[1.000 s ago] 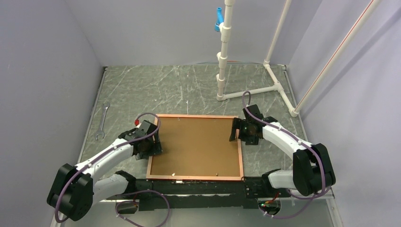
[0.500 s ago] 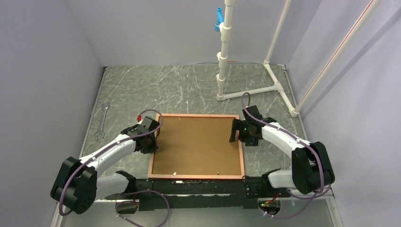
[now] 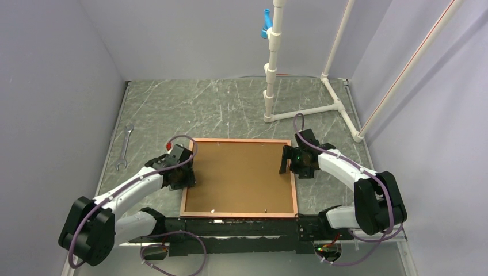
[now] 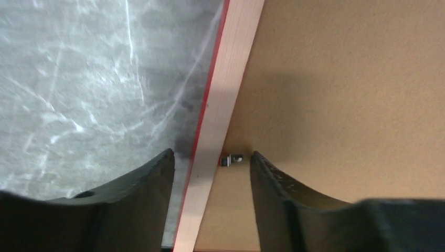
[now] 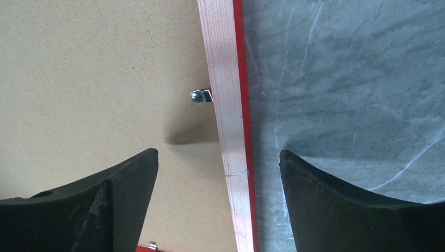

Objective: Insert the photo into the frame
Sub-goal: Install the photo frame at the center of the board.

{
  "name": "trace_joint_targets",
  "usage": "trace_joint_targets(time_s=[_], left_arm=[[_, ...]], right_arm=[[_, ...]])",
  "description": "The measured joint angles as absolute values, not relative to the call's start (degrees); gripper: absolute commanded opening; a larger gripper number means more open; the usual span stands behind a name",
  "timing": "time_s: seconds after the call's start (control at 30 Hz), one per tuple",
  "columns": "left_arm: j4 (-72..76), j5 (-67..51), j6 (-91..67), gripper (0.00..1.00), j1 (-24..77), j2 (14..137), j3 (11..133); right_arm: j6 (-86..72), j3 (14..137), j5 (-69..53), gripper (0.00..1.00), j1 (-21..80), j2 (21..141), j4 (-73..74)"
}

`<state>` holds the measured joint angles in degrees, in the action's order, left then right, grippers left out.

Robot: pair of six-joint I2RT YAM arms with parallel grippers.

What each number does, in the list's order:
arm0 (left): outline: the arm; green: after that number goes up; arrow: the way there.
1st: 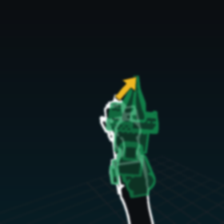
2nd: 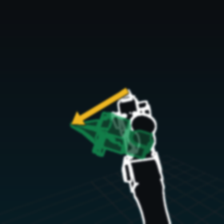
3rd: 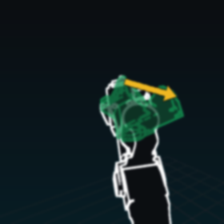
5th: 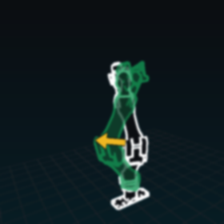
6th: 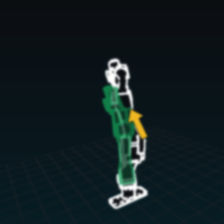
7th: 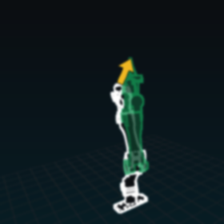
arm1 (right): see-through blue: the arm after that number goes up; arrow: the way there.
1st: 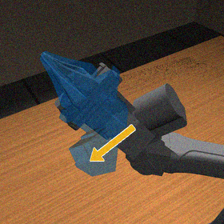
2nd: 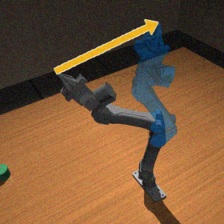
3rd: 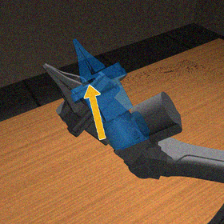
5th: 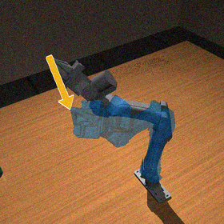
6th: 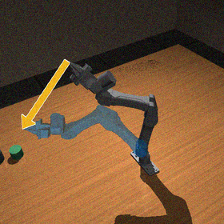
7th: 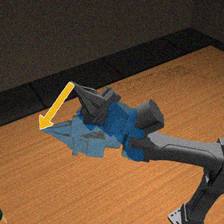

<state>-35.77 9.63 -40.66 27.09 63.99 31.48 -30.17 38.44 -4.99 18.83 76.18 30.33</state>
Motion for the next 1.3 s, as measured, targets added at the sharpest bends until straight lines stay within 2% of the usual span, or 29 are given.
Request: trace_joint_targets(time_s=[0.13,0.33,0.57,0.83,1.1,1.3], left_arm=[[-37.21,6.37,-42.76,0.69,27.27,59.24,29.3],[-37.6,1.69,-44.95,0.69,27.27,51.4,26.22],[-37.01,-2.42,-46.37,0.69,27.2,48.75,23.16],[-34.87,-6.2,-46.15,0.69,26.55,56.01,25.56],[-34.74,-6.61,-42.59,0.69,20.56,65.98,31.59],[-36.23,-3.31,-38.33,0.71,18.13,68.29,36.99]], right_arm=[[-30.26,38.44,-4.54,0.88,18.83,76.09,30.5],[-31.27,37.43,-3.46,0.88,18.83,75.26,31.14],[-32.49,35.24,-4.84,0.87,18.83,72.73,31.03],[-33.65,36.29,-6.2,0.87,20.27,74.37,30.57],[-33.65,44.93,-4.29,0.87,22.65,84.47,32.71],[-33.63,47.83,-4.45,0.93,23.86,87.46,31.97]])
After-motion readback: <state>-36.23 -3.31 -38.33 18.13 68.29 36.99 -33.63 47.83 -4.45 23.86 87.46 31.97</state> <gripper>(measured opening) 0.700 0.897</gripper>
